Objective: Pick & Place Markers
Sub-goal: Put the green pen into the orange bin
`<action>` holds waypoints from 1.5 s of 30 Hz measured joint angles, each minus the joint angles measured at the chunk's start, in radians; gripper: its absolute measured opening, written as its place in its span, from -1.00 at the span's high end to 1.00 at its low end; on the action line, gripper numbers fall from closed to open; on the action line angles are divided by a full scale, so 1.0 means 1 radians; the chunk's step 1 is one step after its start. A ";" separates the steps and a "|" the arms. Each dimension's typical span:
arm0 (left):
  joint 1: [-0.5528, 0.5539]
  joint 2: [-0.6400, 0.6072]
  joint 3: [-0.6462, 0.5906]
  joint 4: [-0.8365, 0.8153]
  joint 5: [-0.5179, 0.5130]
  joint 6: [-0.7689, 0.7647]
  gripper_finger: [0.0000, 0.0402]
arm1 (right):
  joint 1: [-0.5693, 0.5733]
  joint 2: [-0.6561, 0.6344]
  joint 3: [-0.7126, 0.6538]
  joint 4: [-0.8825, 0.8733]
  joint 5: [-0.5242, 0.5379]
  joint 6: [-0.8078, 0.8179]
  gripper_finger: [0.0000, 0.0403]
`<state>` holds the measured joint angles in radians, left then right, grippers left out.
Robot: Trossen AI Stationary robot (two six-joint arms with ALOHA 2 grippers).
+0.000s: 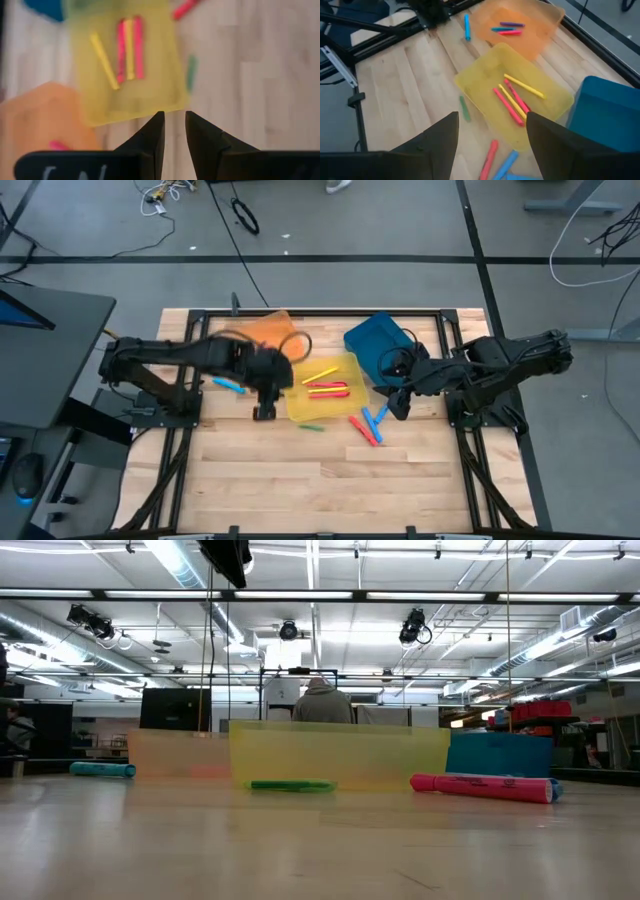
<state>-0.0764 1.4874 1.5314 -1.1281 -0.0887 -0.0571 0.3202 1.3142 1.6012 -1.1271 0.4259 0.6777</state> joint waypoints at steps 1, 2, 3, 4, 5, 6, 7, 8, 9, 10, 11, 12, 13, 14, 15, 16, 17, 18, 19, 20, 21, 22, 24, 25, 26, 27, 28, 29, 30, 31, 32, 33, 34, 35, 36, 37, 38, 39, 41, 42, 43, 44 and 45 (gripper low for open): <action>-0.027 0.003 0.000 0.001 0.000 0.001 0.60 | 0.001 -0.004 0.000 -0.001 0.000 0.000 -0.17; -0.053 0.005 0.000 0.000 0.000 -0.001 0.60 | 0.004 -0.007 0.000 -0.004 0.000 0.000 -0.17; -0.078 0.012 0.000 0.003 0.003 -0.006 0.60 | 0.005 -0.008 0.000 -0.006 0.000 0.000 -0.17; -0.104 0.019 0.000 0.010 0.005 -0.010 0.60 | 0.005 -0.011 0.000 -0.006 0.000 -0.001 -0.17; -0.131 0.027 0.000 0.012 0.005 -0.014 0.60 | 0.005 -0.012 0.000 -0.006 0.000 -0.005 -0.17; -0.157 0.038 0.000 0.012 0.005 -0.015 0.60 | 0.005 -0.014 0.000 -0.006 0.000 -0.006 -0.17; -0.183 0.050 0.000 0.018 0.006 -0.018 0.60 | 0.005 -0.015 0.000 -0.007 0.000 -0.008 -0.17; -0.208 0.060 0.000 0.031 0.007 -0.028 0.60 | 0.004 -0.015 0.000 -0.008 0.000 -0.011 -0.17; -0.232 0.072 0.000 0.044 0.009 -0.039 0.60 | 0.004 -0.014 0.000 -0.013 0.000 -0.016 -0.17; -0.251 0.085 0.000 0.063 0.013 -0.052 0.60 | 0.005 -0.014 0.000 -0.019 0.000 -0.021 -0.17; -0.268 0.097 0.000 0.083 0.014 -0.065 0.60 | 0.005 -0.014 0.000 -0.024 -0.002 -0.022 -0.17; -0.282 0.109 0.000 0.098 0.015 -0.075 0.60 | 0.005 -0.014 0.000 -0.030 -0.009 -0.023 -0.17; -0.287 0.122 0.000 0.110 0.020 -0.091 0.60 | 0.005 -0.014 0.000 -0.038 -0.019 -0.026 -0.17; -0.287 0.135 0.000 0.125 0.032 -0.101 0.60 | 0.005 -0.014 0.000 -0.044 -0.024 -0.030 -0.17; -0.284 0.148 0.001 0.142 0.045 -0.114 0.60 | 0.008 -0.014 0.000 -0.048 -0.028 -0.031 -0.17; -0.279 0.165 0.004 0.151 0.059 -0.118 0.60 | 0.012 -0.015 0.000 -0.054 -0.031 -0.032 -0.17; -0.274 0.186 0.018 0.144 0.072 -0.119 0.59 | 0.018 -0.017 0.000 -0.059 -0.034 -0.033 -0.17; -0.269 0.213 0.041 0.133 0.079 -0.115 0.57 | 0.024 -0.019 0.000 -0.063 -0.034 -0.036 -0.17; -0.264 0.240 0.069 0.128 0.080 -0.103 0.54 | 0.029 -0.022 0.000 -0.068 -0.034 -0.038 -0.17; -0.260 0.269 0.104 0.109 0.079 -0.088 0.50 | 0.035 -0.025 0.000 -0.071 -0.034 -0.039 -0.17; -0.255 0.300 0.146 0.083 0.072 -0.073 0.47 | 0.041 -0.029 0.000 -0.076 -0.034 -0.038 -0.17; -0.250 0.329 0.186 0.064 0.054 -0.062 0.42 | 0.047 -0.033 0.000 -0.082 -0.034 -0.035 -0.17; -0.239 0.383 0.249 0.018 0.021 -0.044 0.34 | 0.056 -0.038 0.000 -0.090 -0.033 -0.024 -0.17; -0.232 0.406 0.268 0.000 0.017 -0.037 0.30 | 0.060 -0.040 0.000 -0.093 -0.033 -0.019 -0.17; -0.223 0.426 0.279 0.001 0.015 -0.036 0.25 | 0.064 -0.041 0.000 -0.097 -0.033 -0.015 -0.17; -0.215 0.439 0.282 0.015 0.017 -0.036 0.21 | 0.068 -0.041 0.000 -0.098 -0.033 -0.012 -0.17; -0.208 0.453 0.282 0.015 0.019 -0.036 0.18 | 0.071 -0.041 0.000 -0.098 -0.032 -0.012 -0.17; -0.202 0.470 0.282 0.013 0.019 -0.036 0.15 | 0.075 -0.041 0.000 -0.100 -0.032 -0.011 -0.17; -0.196 0.486 0.280 0.018 0.019 -0.035 0.12 | 0.081 -0.041 0.000 -0.103 -0.028 -0.009 -0.17; -0.192 0.503 0.275 0.019 0.019 -0.036 0.10 | 0.086 -0.041 0.000 -0.104 -0.022 -0.005 -0.17; -0.190 0.521 0.273 0.016 0.019 -0.036 0.08 | 0.089 -0.042 0.000 -0.103 -0.018 -0.005 -0.17; -0.189 0.537 0.273 0.024 0.022 -0.036 0.07 | 0.091 -0.042 0.000 -0.103 -0.013 -0.005 -0.17; -0.191 0.552 0.273 0.035 0.022 -0.035 0.07 | 0.091 -0.042 0.000 -0.103 -0.013 -0.005 -0.17; -0.194 0.564 0.273 0.045 0.022 -0.035 0.07 | 0.091 -0.042 0.000 -0.103 -0.011 -0.005 -0.17; -0.198 0.576 0.273 0.053 0.016 -0.031 0.07 | 0.091 -0.042 0.000 -0.103 -0.008 -0.005 -0.17; -0.203 0.589 0.273 0.064 0.005 -0.027 0.07 | 0.091 -0.042 0.000 -0.103 -0.007 -0.005 -0.17; -0.206 0.602 0.273 0.074 -0.008 -0.019 0.08 | 0.091 -0.042 0.000 -0.103 -0.007 -0.005 -0.17; -0.209 0.614 0.273 0.083 -0.014 -0.013 0.09 | 0.091 -0.042 0.000 -0.104 -0.007 -0.005 -0.17; -0.210 0.634 0.273 0.099 -0.017 -0.013 0.11 | 0.091 -0.042 0.000 -0.103 -0.007 -0.008 -0.17; -0.207 0.644 0.274 0.106 -0.017 -0.014 0.12 | 0.091 -0.042 0.000 -0.103 -0.007 -0.009 -0.17; -0.204 0.656 0.274 0.107 -0.017 -0.014 0.12 | 0.091 -0.042 0.000 -0.102 -0.007 -0.011 -0.17; -0.199 0.668 0.273 0.108 -0.015 -0.014 0.12 | 0.091 -0.042 0.000 -0.102 -0.007 -0.014 -0.17; -0.194 0.679 0.267 0.118 -0.017 -0.015 0.12 | 0.091 -0.042 0.000 -0.102 -0.007 -0.016 -0.17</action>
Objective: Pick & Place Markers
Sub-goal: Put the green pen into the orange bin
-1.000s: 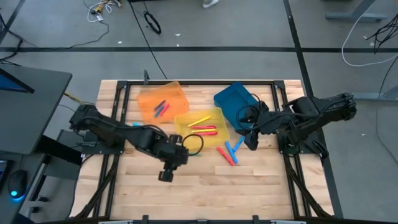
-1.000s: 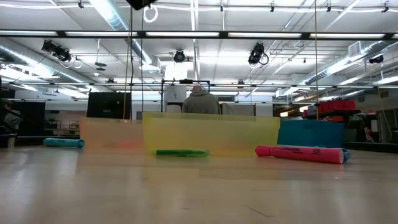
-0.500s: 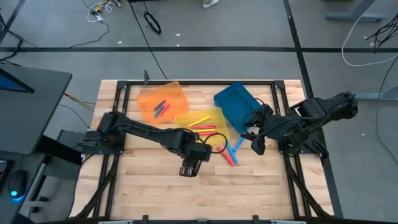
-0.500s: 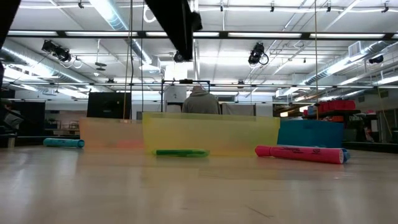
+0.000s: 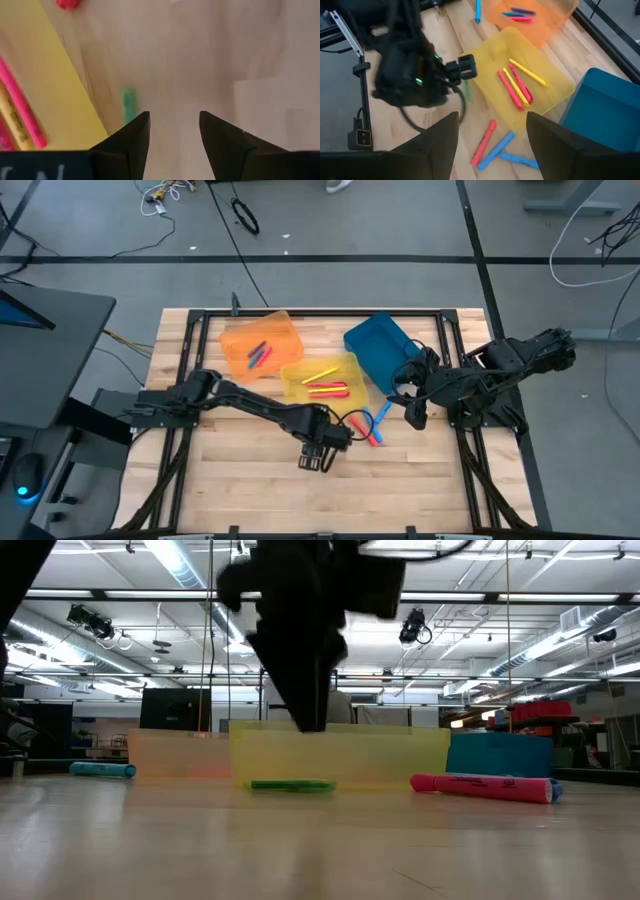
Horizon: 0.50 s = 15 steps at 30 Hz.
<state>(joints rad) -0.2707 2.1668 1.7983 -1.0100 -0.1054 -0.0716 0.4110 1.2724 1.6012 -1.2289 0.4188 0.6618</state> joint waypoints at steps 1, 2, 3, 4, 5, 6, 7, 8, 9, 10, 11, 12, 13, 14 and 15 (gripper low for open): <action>0.005 0.008 -0.010 0.012 0.000 0.000 0.12 | 0.000 0.000 0.000 0.000 0.000 -0.001 -0.17; 0.009 0.013 -0.021 0.020 -0.001 -0.001 0.12 | 0.000 0.000 0.000 0.000 0.000 -0.004 -0.17; 0.013 0.015 -0.034 0.033 -0.008 -0.007 0.12 | 0.000 0.000 0.000 0.001 0.000 -0.004 -0.17; 0.017 0.015 -0.049 0.047 -0.020 -0.020 0.12 | 0.000 0.000 0.000 0.001 0.000 -0.003 -0.17; 0.021 0.015 -0.067 0.058 -0.031 -0.031 0.12 | 0.000 0.000 0.000 0.001 0.000 -0.004 -0.17; 0.025 0.015 -0.084 0.068 -0.042 -0.048 0.12 | 0.000 0.000 0.000 0.001 0.000 -0.003 -0.17; 0.028 0.016 -0.097 0.070 -0.054 -0.058 0.12 | 0.000 0.000 0.000 0.002 0.000 -0.003 -0.17; 0.030 0.016 -0.108 0.071 -0.058 -0.069 0.12 | 0.000 0.000 0.000 0.002 0.000 -0.003 -0.17; 0.033 0.016 -0.117 0.081 -0.057 -0.071 0.12 | 0.000 0.000 0.000 0.002 0.000 -0.003 -0.17; 0.033 0.016 -0.127 0.102 -0.058 -0.071 0.12 | 0.000 0.000 0.000 0.002 0.000 -0.003 -0.17; 0.033 0.016 -0.141 0.124 -0.059 -0.071 0.12 | 0.000 0.000 0.000 0.002 0.001 -0.003 -0.17; 0.033 0.016 -0.152 0.137 -0.072 -0.071 0.12 | 0.000 0.000 0.000 0.004 0.002 -0.003 -0.17; 0.033 0.015 -0.157 0.144 -0.080 -0.074 0.12 | 0.000 0.000 0.000 0.006 0.003 -0.003 -0.17; 0.034 0.015 -0.162 0.154 -0.079 -0.074 0.12 | 0.000 0.000 0.000 0.008 0.003 -0.003 -0.17; 0.034 0.015 -0.167 0.162 -0.083 -0.074 0.12 | 0.000 0.000 0.000 0.012 0.004 -0.003 -0.17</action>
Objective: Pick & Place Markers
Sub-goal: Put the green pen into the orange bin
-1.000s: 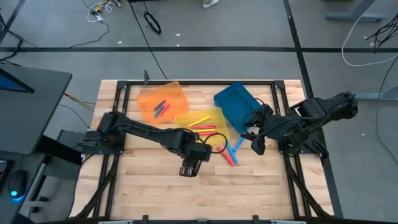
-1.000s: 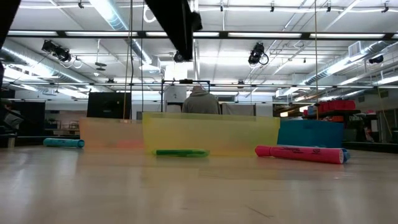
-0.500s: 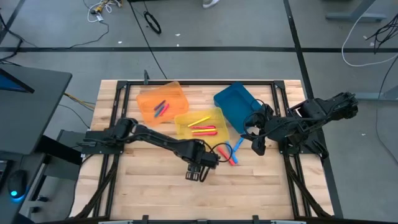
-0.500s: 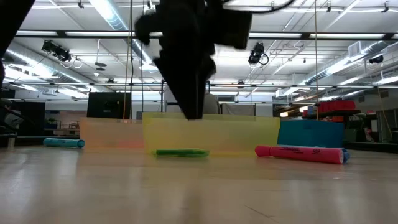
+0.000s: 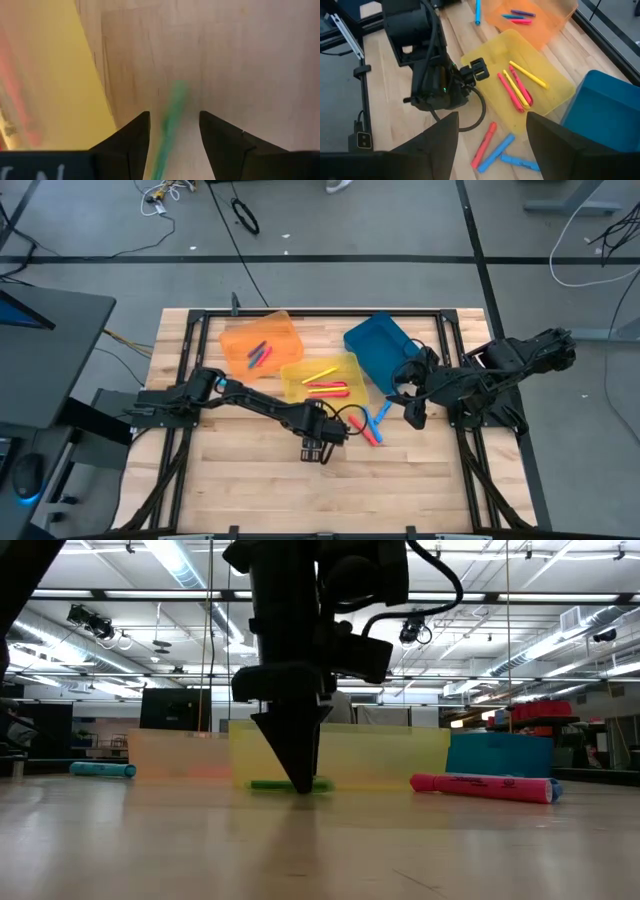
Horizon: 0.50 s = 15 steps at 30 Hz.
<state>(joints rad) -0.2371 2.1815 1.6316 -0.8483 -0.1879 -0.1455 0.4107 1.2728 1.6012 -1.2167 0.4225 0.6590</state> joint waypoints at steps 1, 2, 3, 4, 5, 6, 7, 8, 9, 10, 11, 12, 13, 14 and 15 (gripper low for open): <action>0.000 0.000 -0.004 0.001 -0.006 0.000 0.12 | 0.000 0.000 0.000 0.005 0.000 0.000 -0.17; 0.000 0.000 -0.004 0.004 -0.012 0.000 0.12 | 0.000 0.000 0.000 0.007 0.000 0.000 -0.17; -0.001 0.000 -0.004 0.006 -0.016 0.001 0.12 | 0.000 0.000 0.000 0.008 0.000 0.000 -0.17; -0.001 0.000 -0.004 0.007 -0.018 0.004 0.12 | 0.000 0.000 0.000 0.009 0.000 0.000 -0.17; -0.001 0.000 -0.004 0.006 -0.018 0.007 0.12 | 0.000 0.000 0.000 0.011 0.000 0.000 -0.17; 0.000 0.000 -0.004 0.005 -0.017 0.010 0.12 | 0.000 0.000 0.000 0.012 0.000 0.000 -0.17; 0.000 0.000 -0.004 0.006 -0.011 0.016 0.12 | 0.000 0.000 0.000 0.011 0.000 0.000 -0.17; 0.000 0.000 -0.004 0.006 0.011 0.021 0.12 | 0.000 0.000 0.000 0.011 0.000 0.000 -0.17; 0.002 0.000 -0.004 0.006 0.048 0.027 0.12 | 0.000 0.000 0.000 0.012 0.000 0.001 -0.17; 0.003 0.000 -0.004 0.006 0.081 0.031 0.12 | 0.000 0.000 0.000 0.012 0.000 0.001 -0.17; 0.005 0.000 -0.004 0.007 0.114 0.032 0.12 | 0.000 0.000 0.000 0.012 0.000 0.002 -0.17; 0.005 0.000 -0.004 0.006 0.128 0.031 0.12 | 0.000 0.000 0.000 0.012 0.000 0.003 -0.17; 0.005 0.000 -0.004 0.006 0.129 0.030 0.12 | 0.000 0.000 0.000 0.012 0.002 0.003 -0.17; 0.005 0.000 -0.004 0.006 0.130 0.030 0.12 | 0.000 0.000 0.000 0.012 0.007 0.004 -0.17; 0.005 0.000 -0.004 0.007 0.130 0.029 0.13 | 0.000 0.000 0.000 0.012 0.008 0.006 -0.17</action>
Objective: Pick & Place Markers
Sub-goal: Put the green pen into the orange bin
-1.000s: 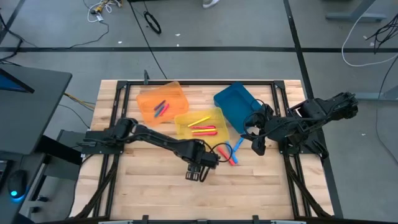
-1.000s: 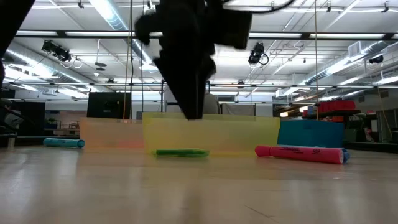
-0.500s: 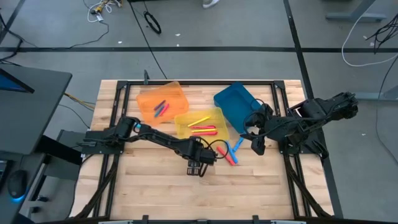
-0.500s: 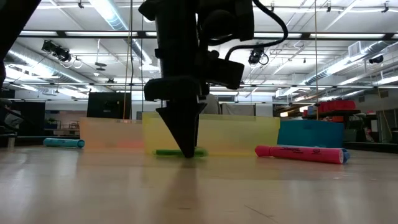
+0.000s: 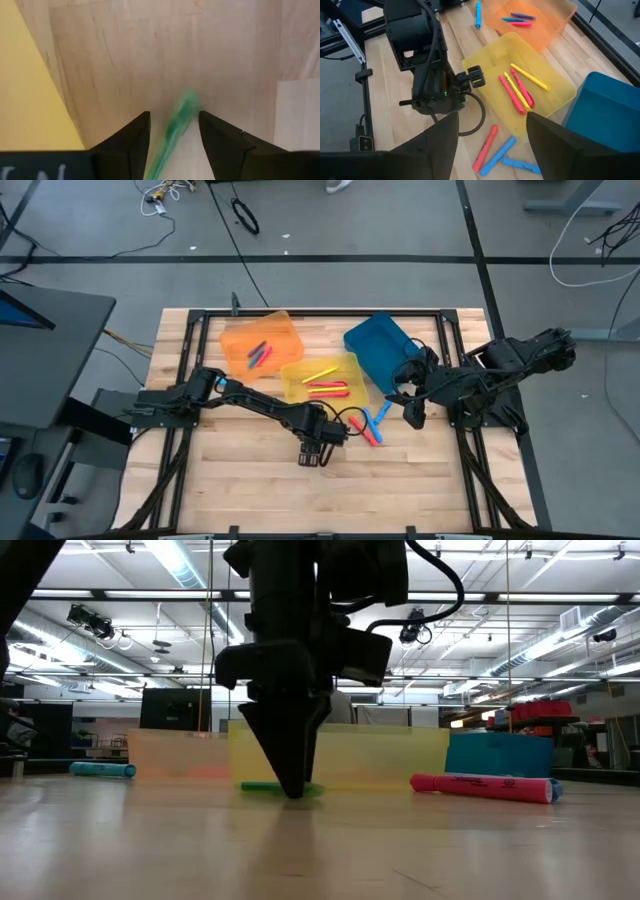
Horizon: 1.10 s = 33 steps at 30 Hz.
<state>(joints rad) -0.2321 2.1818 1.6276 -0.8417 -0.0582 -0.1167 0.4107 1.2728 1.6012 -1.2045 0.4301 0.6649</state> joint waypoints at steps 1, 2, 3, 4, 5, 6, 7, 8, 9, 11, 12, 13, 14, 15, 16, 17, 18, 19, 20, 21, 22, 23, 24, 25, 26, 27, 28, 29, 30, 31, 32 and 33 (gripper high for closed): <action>0.000 0.000 0.000 0.000 0.002 -0.002 0.15 | 0.000 0.000 0.000 0.000 0.000 0.001 -0.17; 0.000 0.000 0.000 0.000 0.005 -0.002 0.17 | 0.000 0.000 0.000 0.000 0.000 0.001 -0.17; 0.000 0.000 0.000 0.000 0.008 -0.002 0.20 | 0.000 0.000 0.000 0.000 0.000 0.001 -0.17; 0.000 0.000 0.000 0.000 0.011 -0.002 0.25 | 0.000 0.000 0.000 0.000 0.000 0.001 -0.17; 0.000 0.000 0.000 0.000 0.013 -0.002 0.30 | 0.000 0.000 0.000 0.000 0.000 0.001 -0.17; 0.000 0.000 0.000 0.000 0.014 -0.002 0.35 | 0.000 0.000 0.000 0.000 0.000 0.001 -0.17; 0.000 0.000 0.000 0.000 0.014 -0.002 0.41 | 0.000 0.000 0.000 0.000 0.000 0.000 -0.17; 0.000 0.000 0.000 0.000 0.015 -0.002 0.46 | 0.000 0.000 0.000 0.000 0.000 0.001 -0.17; 0.000 0.000 0.000 0.000 0.015 -0.002 0.52 | 0.000 0.000 0.000 0.000 0.000 0.000 -0.17; 0.000 0.000 0.000 0.000 0.015 -0.002 0.64 | 0.000 0.000 0.000 0.000 0.000 0.001 -0.17; 0.000 0.000 0.002 0.000 0.018 -0.002 0.69 | 0.000 0.000 0.000 0.000 0.000 0.001 -0.17; 0.000 -0.001 0.002 0.002 0.021 -0.002 0.74 | 0.000 0.000 0.000 0.000 0.000 0.001 -0.17; 0.000 -0.001 0.002 0.002 0.024 -0.002 0.78 | 0.000 0.000 0.000 0.000 0.000 0.001 -0.17; 0.000 -0.001 0.002 0.002 0.027 -0.002 0.81 | 0.000 0.000 0.000 0.000 0.000 0.001 -0.17; 0.000 -0.002 0.002 0.002 0.029 -0.003 0.82 | 0.000 0.000 0.000 0.000 0.000 0.001 -0.17; -0.001 -0.002 0.002 0.002 0.030 -0.003 0.82 | 0.000 0.000 0.000 0.000 0.000 0.002 -0.17; -0.001 -0.002 0.002 0.002 0.031 -0.006 0.82 | 0.000 0.000 0.000 0.000 0.000 0.002 -0.17; -0.001 -0.002 0.002 0.002 0.031 -0.008 0.82 | 0.000 0.000 0.000 0.000 0.000 0.002 -0.17; -0.001 -0.002 0.003 0.001 0.030 -0.012 0.81 | 0.000 0.000 0.000 0.000 0.000 0.002 -0.17; -0.001 -0.003 0.003 0.000 0.031 -0.018 0.79 | 0.000 0.000 0.000 0.000 0.000 0.003 -0.17; -0.001 -0.005 0.003 -0.002 0.034 -0.025 0.77 | 0.000 0.000 0.000 0.000 0.000 0.005 -0.17; -0.001 -0.008 0.003 -0.003 0.038 -0.028 0.76 | 0.000 0.000 0.000 0.000 0.000 0.004 -0.17; -0.001 -0.015 0.002 -0.004 0.046 -0.030 0.76 | 0.000 0.000 0.000 0.000 0.000 0.004 -0.17; -0.001 -0.022 0.002 -0.008 0.052 -0.030 0.76 | 0.000 0.000 0.000 0.000 0.000 0.004 -0.17; -0.002 -0.029 0.007 -0.017 0.059 -0.033 0.76 | 0.000 0.000 0.000 0.000 0.000 0.004 -0.17; -0.002 -0.036 0.013 -0.033 0.063 -0.035 0.78 | 0.000 0.000 0.000 0.000 0.000 0.004 -0.17; -0.002 -0.040 0.023 -0.050 0.067 -0.036 0.79 | 0.000 0.000 0.000 -0.001 0.000 0.004 -0.17; -0.002 -0.048 0.033 -0.067 0.071 -0.036 0.81 | 0.000 0.000 0.000 -0.001 0.000 0.004 -0.17; -0.002 -0.055 0.047 -0.091 0.074 -0.036 0.81 | 0.000 0.000 0.000 -0.001 0.000 0.004 -0.17; -0.002 -0.068 0.066 -0.116 0.076 -0.035 0.81 | 0.000 0.000 0.000 -0.001 0.000 0.004 -0.17; -0.002 -0.082 0.086 -0.141 0.076 -0.033 0.81 | 0.000 0.000 0.000 -0.001 0.000 0.004 -0.17; -0.003 -0.092 0.111 -0.166 0.076 -0.032 0.80 | 0.000 0.000 0.000 -0.001 0.000 0.004 -0.17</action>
<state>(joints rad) -0.2348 2.0895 1.7390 -1.0077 0.0176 -0.1489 0.4107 1.2732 1.6012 -1.2057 0.4301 0.6689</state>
